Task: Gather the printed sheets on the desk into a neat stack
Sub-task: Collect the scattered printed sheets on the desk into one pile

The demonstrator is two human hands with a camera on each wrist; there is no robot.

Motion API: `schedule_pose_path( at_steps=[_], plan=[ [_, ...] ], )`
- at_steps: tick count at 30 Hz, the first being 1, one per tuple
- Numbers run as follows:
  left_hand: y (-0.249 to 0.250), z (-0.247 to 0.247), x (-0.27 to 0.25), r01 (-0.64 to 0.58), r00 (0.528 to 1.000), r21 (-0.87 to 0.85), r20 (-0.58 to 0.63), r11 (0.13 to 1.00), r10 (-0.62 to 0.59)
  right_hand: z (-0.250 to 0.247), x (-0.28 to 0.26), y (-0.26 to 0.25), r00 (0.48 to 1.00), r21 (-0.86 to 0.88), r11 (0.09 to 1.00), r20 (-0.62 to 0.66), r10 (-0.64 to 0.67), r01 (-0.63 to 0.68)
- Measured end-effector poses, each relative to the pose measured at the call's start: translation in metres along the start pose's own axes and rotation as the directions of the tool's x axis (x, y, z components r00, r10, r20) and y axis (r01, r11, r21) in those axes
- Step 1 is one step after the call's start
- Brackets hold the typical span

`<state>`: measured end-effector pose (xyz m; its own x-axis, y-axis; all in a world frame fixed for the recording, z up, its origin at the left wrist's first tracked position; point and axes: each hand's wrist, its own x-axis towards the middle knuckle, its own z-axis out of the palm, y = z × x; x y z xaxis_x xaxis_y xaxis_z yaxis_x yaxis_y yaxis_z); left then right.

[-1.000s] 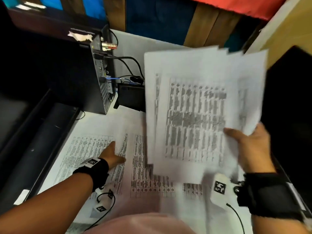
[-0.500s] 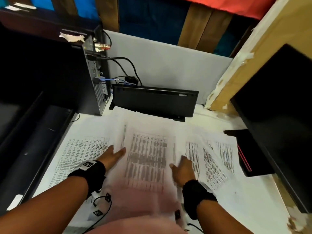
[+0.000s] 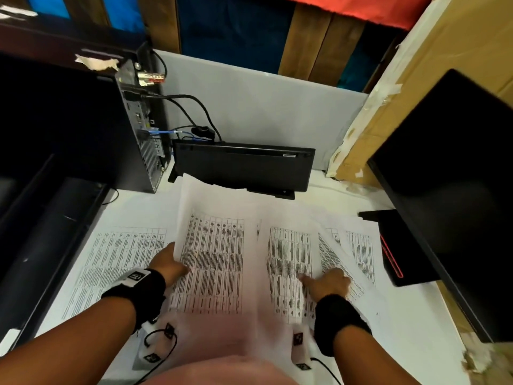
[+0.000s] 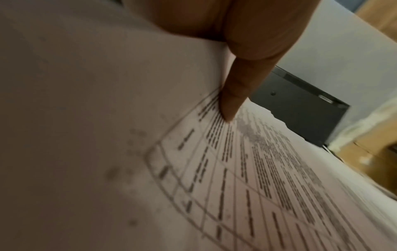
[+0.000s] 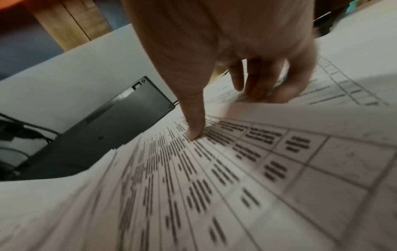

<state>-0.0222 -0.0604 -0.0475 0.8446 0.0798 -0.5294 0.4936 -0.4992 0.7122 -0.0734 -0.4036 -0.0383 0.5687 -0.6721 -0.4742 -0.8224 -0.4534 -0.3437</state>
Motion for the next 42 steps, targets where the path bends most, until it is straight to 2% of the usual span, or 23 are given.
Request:
schedule_pose_path(
  at_steps=[3,7,9,11,14,17,19,21,23,26,29,31,35,37,39,40,42],
  plan=[
    [0.01,0.011,-0.006,-0.038,0.997,0.019,0.063,0.999,0.037,0.0,0.004,0.001,0.992,0.282,0.959,0.114,-0.045,0.011],
    [-0.002,0.042,0.021,-0.117,0.982,0.071,0.16,0.991,0.104,0.004,-0.008,-0.007,0.972,0.477,0.878,0.196,-0.133,0.024],
    [0.022,0.046,-0.001,-0.119,0.971,0.091,0.218,0.989,0.097,0.008,-0.012,-0.009,0.962,0.519,0.853,0.204,-0.179,0.048],
    [0.036,0.053,-0.016,-0.104,0.968,0.016,0.231,0.994,0.097,0.009,-0.012,-0.008,0.955,0.555,0.83,0.214,-0.204,0.052],
    [0.041,0.067,-0.021,-0.018,0.962,-0.134,0.267,0.991,0.054,0.005,-0.01,-0.003,0.922,0.564,0.825,0.298,-0.245,0.037],
    [0.036,0.064,-0.017,0.039,0.949,-0.143,0.314,0.989,0.008,-0.002,-0.019,0.0,0.889,0.575,0.818,0.378,-0.258,-0.007],
    [0.034,0.061,-0.018,0.055,0.949,-0.132,0.316,0.99,-0.011,-0.007,-0.019,0.004,0.92,0.59,0.807,0.312,-0.238,0.009],
    [0.027,0.054,-0.013,0.071,0.972,-0.158,0.232,0.985,-0.033,-0.009,-0.011,0.008,0.973,0.57,0.82,0.162,-0.167,0.046],
    [0.021,0.048,-0.008,0.058,0.983,-0.196,0.182,0.979,-0.022,-0.013,-0.002,0.015,0.985,0.492,0.865,0.074,-0.156,0.1],
    [0.017,0.036,-0.006,0.044,0.989,-0.243,0.147,0.969,-0.008,-0.019,0.004,0.021,0.978,0.395,0.908,0.092,-0.188,0.138],
    [0.013,0.03,-0.004,0.055,0.985,-0.269,0.173,0.962,-0.009,-0.014,0.0,0.017,0.95,0.383,0.915,0.22,-0.222,0.125],
    [0.015,0.035,-0.005,0.039,0.973,-0.213,0.232,0.976,0.012,-0.002,-0.006,0.011,0.926,0.363,0.924,0.295,-0.235,0.119],
    [0.027,0.057,-0.015,-0.063,0.956,0.06,0.289,0.996,0.043,0.006,-0.024,-0.006,0.921,0.349,0.928,0.301,-0.246,0.134],
    [0.036,0.067,-0.021,-0.128,0.93,0.092,0.357,0.988,0.087,0.006,-0.029,-0.009,0.891,0.427,0.9,0.373,-0.26,0.084],
    [0.044,0.074,-0.025,-0.12,0.895,0.08,0.439,0.99,0.073,0.007,-0.027,-0.006,0.871,0.49,0.871,0.415,-0.262,0.028],
    [0.047,0.076,-0.026,-0.116,0.885,0.09,0.462,0.989,0.062,0.006,-0.025,-0.003,0.876,0.494,0.867,0.387,-0.288,0.067],
    [0.049,0.076,-0.024,-0.165,0.9,0.12,0.425,0.979,0.1,0.003,-0.015,0.002,0.913,0.46,0.876,0.281,-0.296,0.143]
  ],
)
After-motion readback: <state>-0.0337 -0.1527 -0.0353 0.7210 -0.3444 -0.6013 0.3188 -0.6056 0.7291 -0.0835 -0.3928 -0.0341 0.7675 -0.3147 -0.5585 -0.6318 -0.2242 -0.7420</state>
